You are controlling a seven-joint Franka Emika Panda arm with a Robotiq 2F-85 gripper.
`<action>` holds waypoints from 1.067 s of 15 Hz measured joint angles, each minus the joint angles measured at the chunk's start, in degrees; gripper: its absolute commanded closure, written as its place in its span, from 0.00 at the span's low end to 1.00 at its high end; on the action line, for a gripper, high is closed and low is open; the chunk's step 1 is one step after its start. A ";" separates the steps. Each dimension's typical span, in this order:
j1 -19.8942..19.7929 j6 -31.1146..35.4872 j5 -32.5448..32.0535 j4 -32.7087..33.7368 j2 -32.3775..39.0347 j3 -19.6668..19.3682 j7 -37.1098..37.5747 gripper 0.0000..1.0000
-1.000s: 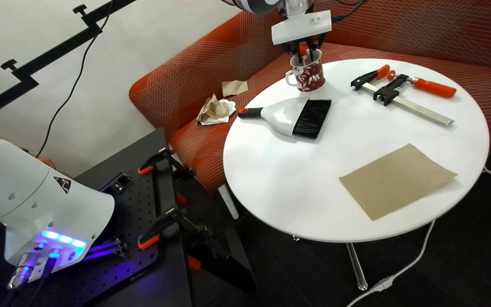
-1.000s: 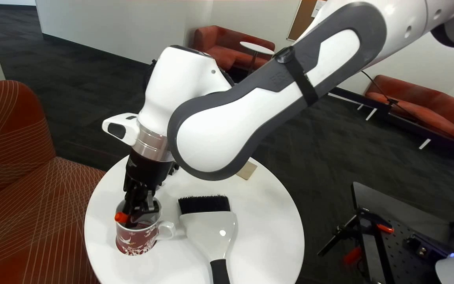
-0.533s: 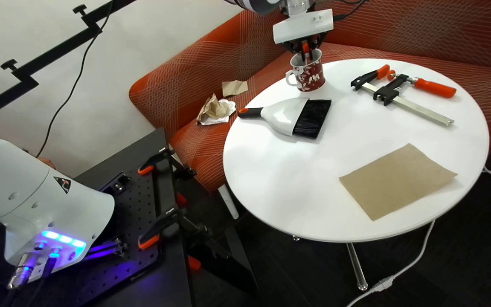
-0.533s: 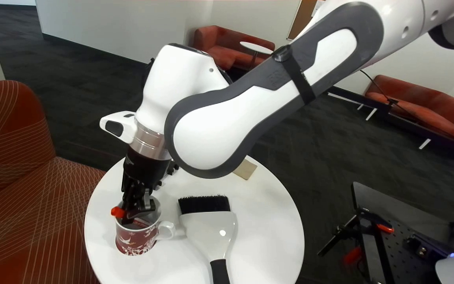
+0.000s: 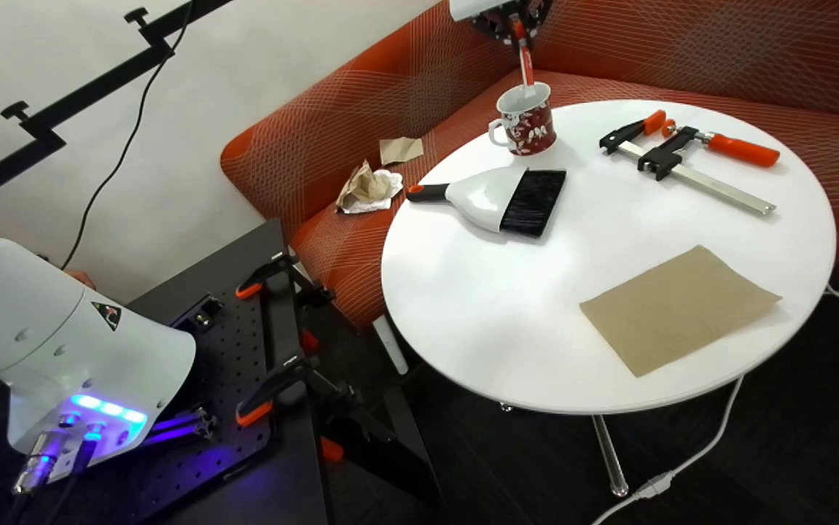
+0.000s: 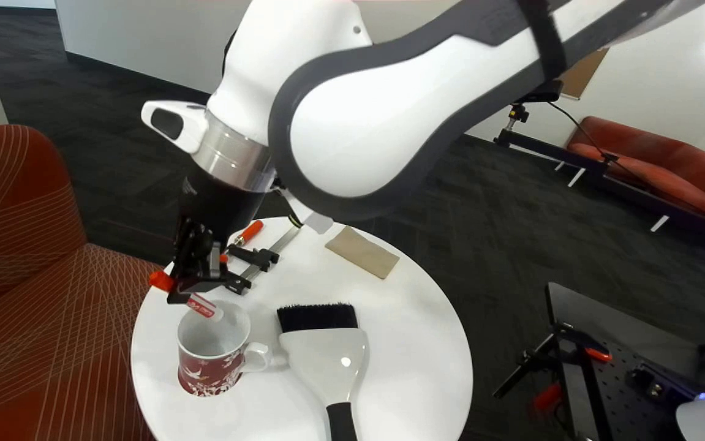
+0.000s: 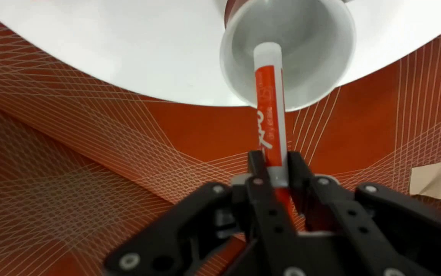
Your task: Remove the marker from the mug cup and place it on the table
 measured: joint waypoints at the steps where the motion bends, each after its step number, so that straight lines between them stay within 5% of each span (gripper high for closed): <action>1: 0.24 0.47 0.00 -1.40 -2.10 -0.26 1.61 0.95; 7: 3.61 4.19 -2.13 -14.92 -17.40 -6.68 16.94 0.95; 13: 9.50 4.19 -14.34 -30.03 -28.87 -19.13 41.00 0.95; 16: 10.07 4.07 -19.40 -36.70 -31.66 -22.40 50.54 0.95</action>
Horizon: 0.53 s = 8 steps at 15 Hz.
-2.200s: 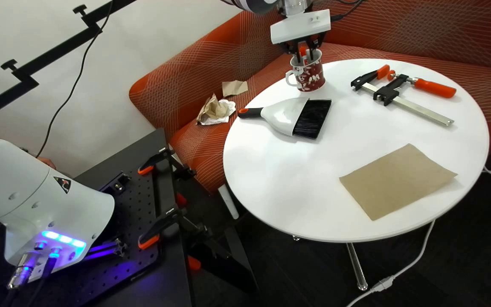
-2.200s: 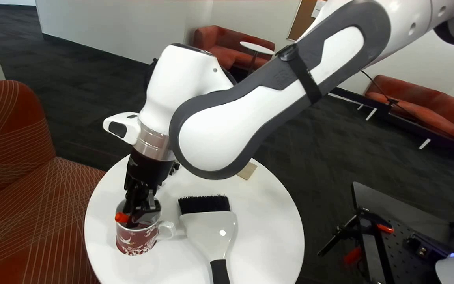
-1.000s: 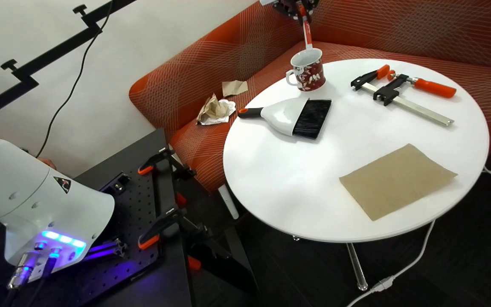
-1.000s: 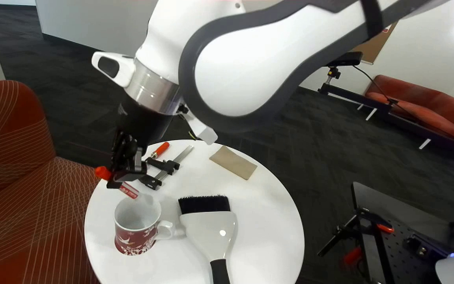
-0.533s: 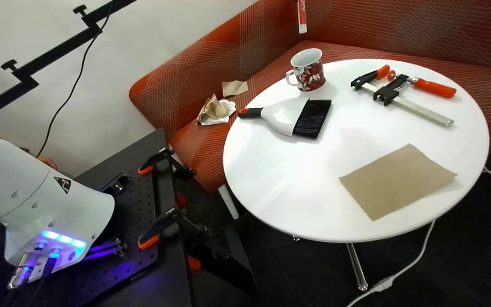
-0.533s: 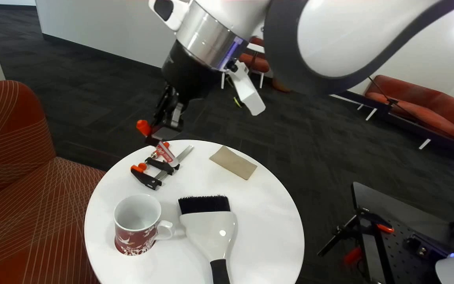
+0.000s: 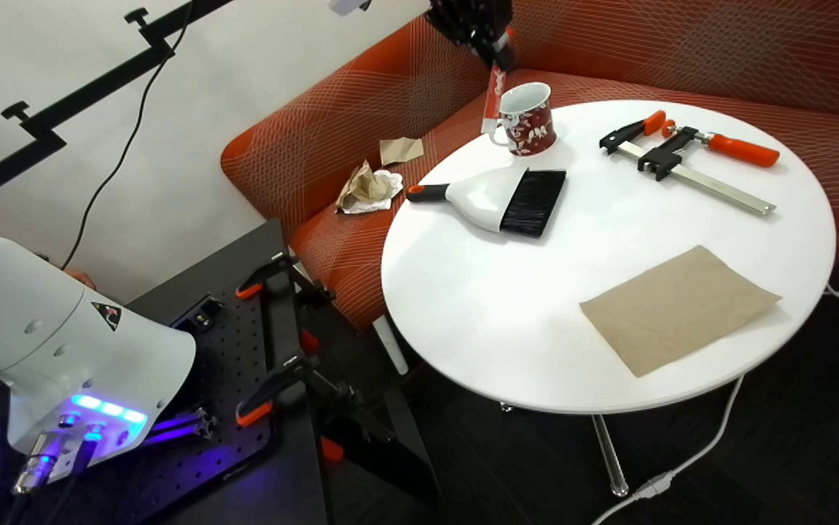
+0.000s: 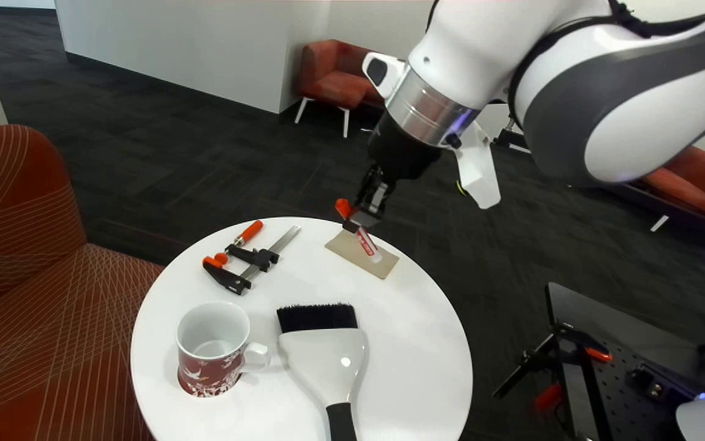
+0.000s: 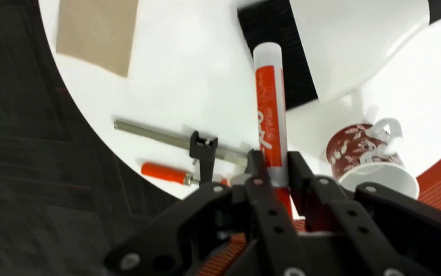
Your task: Remove the marker from the mug cup and place it on the table
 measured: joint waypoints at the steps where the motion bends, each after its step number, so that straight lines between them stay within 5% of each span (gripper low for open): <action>1: -0.01 -0.02 -0.72 -1.90 -0.34 -0.51 2.21 0.95; 8: -0.34 0.27 -0.12 -11.19 0.50 -0.97 9.82 0.95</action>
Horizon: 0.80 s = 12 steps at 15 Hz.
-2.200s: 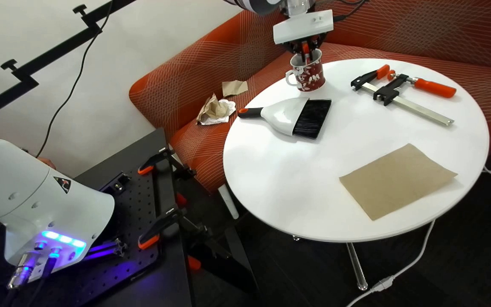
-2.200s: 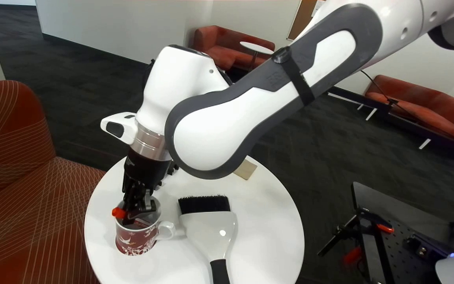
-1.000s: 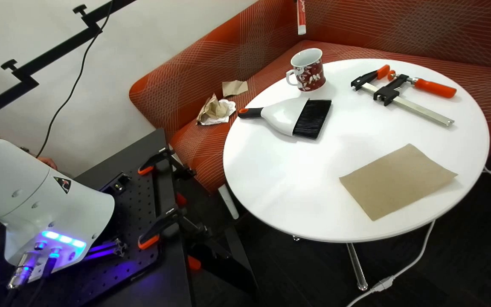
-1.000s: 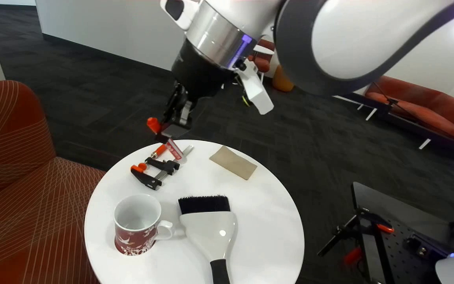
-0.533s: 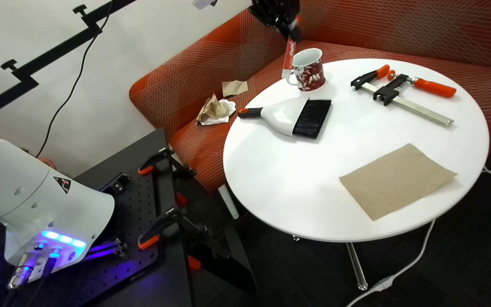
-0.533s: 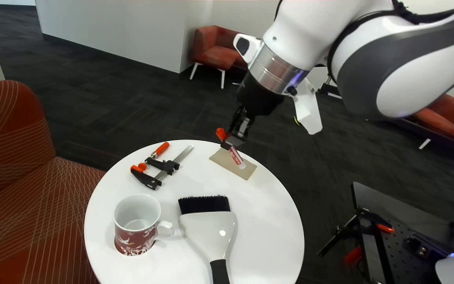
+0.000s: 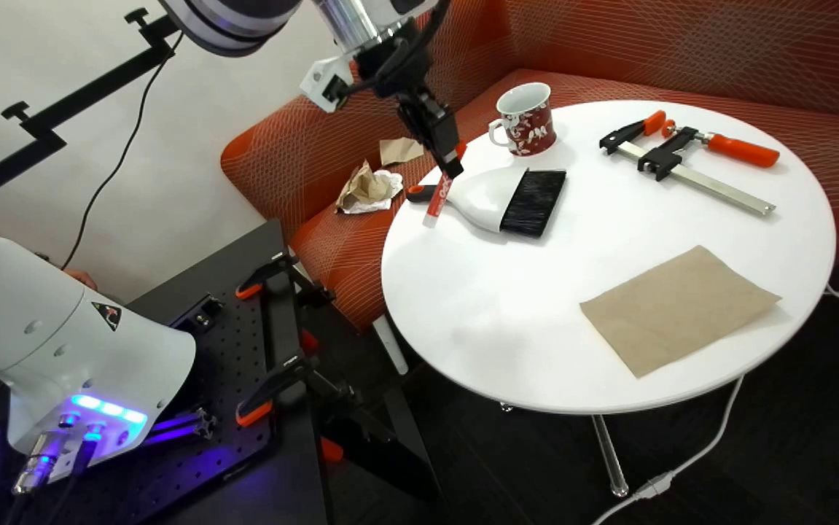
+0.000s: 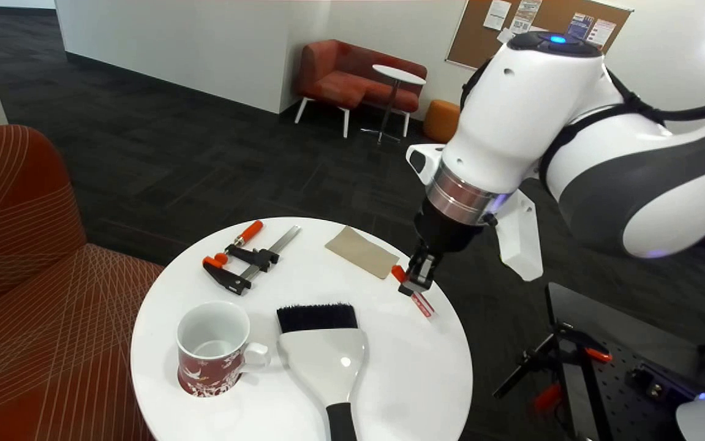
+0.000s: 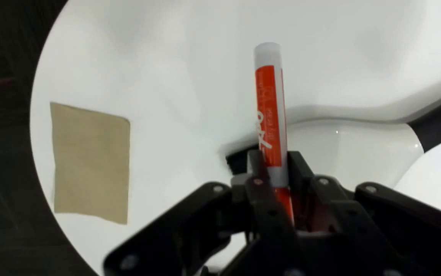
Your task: Remove the marker from the mug cup and place it on the table
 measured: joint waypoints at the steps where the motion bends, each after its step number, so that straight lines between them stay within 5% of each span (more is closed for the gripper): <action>1: -0.07 0.45 0.47 -0.74 0.50 0.00 0.47 0.95; 12: -1.75 13.65 12.72 -2.63 13.11 0.76 -3.69 0.95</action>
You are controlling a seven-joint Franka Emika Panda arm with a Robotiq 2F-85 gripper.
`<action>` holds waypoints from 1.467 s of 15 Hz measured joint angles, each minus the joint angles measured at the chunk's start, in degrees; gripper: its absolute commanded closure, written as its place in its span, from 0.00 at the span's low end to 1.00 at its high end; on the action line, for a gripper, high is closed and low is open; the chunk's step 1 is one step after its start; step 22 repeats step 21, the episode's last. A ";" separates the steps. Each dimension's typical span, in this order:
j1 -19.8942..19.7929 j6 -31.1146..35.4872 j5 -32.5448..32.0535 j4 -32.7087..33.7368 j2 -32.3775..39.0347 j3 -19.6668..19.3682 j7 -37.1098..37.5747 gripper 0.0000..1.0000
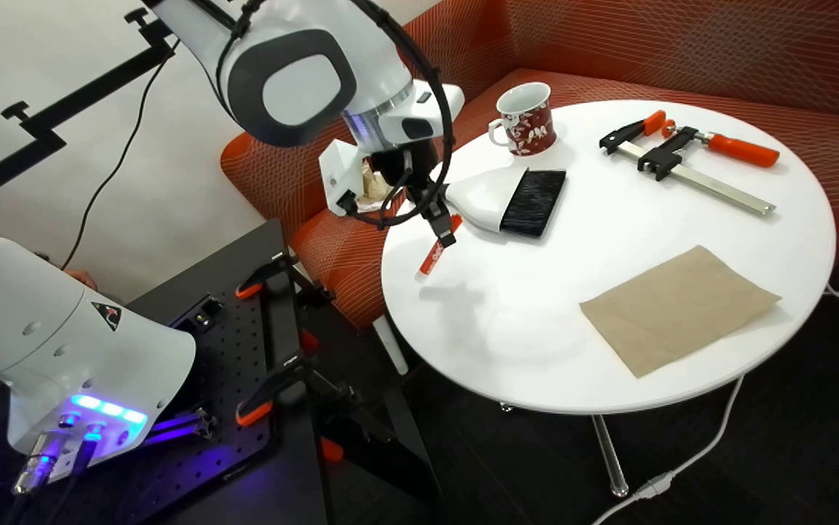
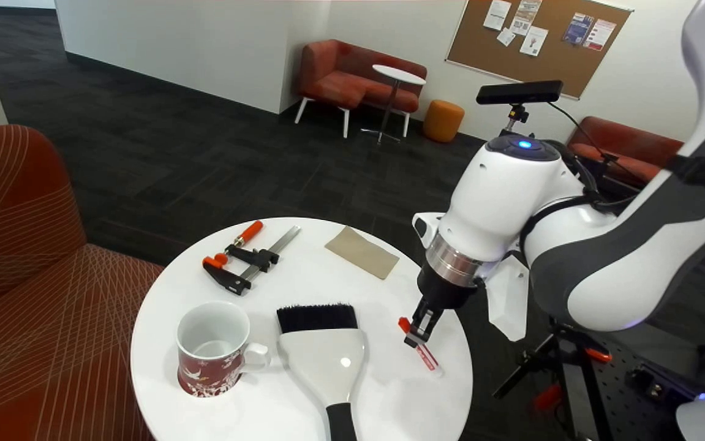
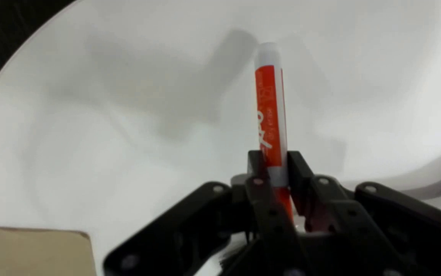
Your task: Remove the marker from the mug cup and place it on the table
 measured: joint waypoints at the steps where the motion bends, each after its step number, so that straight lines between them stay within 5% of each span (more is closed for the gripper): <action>1: -0.72 0.26 1.45 0.06 0.86 0.77 -1.24 0.95; 2: -1.42 0.33 2.57 0.18 1.49 1.44 -2.25 0.56; 4: -2.42 0.34 3.97 0.48 1.76 2.17 -3.69 0.50; 10: -1.76 4.59 4.94 0.09 -1.11 1.36 -4.55 0.05; 19: 11.69 4.80 2.85 -4.08 -12.98 -10.53 -3.81 0.00; 22: 12.57 4.80 2.49 -4.45 -13.86 -11.53 -3.58 0.00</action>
